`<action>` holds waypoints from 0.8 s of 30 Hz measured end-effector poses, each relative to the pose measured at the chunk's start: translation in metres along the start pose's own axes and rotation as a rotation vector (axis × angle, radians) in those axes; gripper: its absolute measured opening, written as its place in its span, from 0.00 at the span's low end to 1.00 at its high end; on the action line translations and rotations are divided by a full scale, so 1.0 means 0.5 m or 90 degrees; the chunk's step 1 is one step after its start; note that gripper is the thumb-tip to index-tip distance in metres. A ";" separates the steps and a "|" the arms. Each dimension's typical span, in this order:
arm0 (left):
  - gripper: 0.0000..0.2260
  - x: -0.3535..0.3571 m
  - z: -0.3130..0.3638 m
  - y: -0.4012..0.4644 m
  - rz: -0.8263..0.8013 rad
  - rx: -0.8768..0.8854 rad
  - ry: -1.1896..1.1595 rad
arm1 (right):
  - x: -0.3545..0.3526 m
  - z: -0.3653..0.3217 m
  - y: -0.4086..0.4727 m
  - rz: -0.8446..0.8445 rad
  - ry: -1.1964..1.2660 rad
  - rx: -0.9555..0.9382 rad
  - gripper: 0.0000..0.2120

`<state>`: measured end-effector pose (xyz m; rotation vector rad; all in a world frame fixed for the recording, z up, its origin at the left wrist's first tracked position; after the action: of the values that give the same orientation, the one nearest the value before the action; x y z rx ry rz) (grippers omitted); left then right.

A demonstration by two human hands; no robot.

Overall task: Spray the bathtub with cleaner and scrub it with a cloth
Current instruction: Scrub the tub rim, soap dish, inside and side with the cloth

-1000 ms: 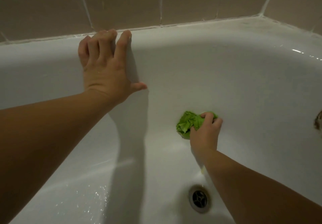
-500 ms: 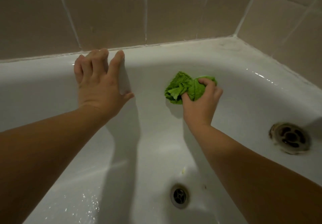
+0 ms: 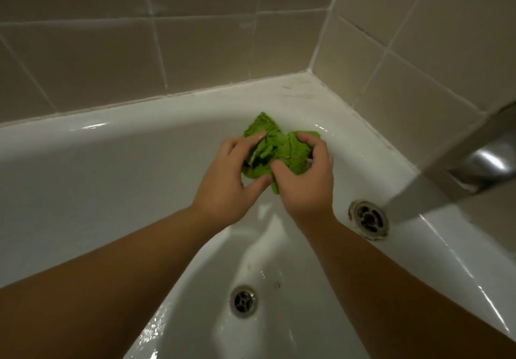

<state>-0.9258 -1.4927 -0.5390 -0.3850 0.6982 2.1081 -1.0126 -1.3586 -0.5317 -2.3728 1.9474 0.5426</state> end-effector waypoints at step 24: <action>0.24 0.134 0.149 0.105 0.074 -0.015 0.079 | -0.216 0.039 0.158 -0.240 -0.538 -0.370 0.32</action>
<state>-1.0088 -1.4297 -0.4955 -0.5015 0.7845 2.2176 -1.1100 -1.2691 -0.5039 -2.0782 1.0285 1.8673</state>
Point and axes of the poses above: each hand's wrist, its own y-axis towards the middle knuckle, its own x-axis out of the palm, z = x × y, the point moved 5 cm from there along y, towards the middle knuckle, and after that the axes turned 3 degrees about z, right-handed, at the moved point
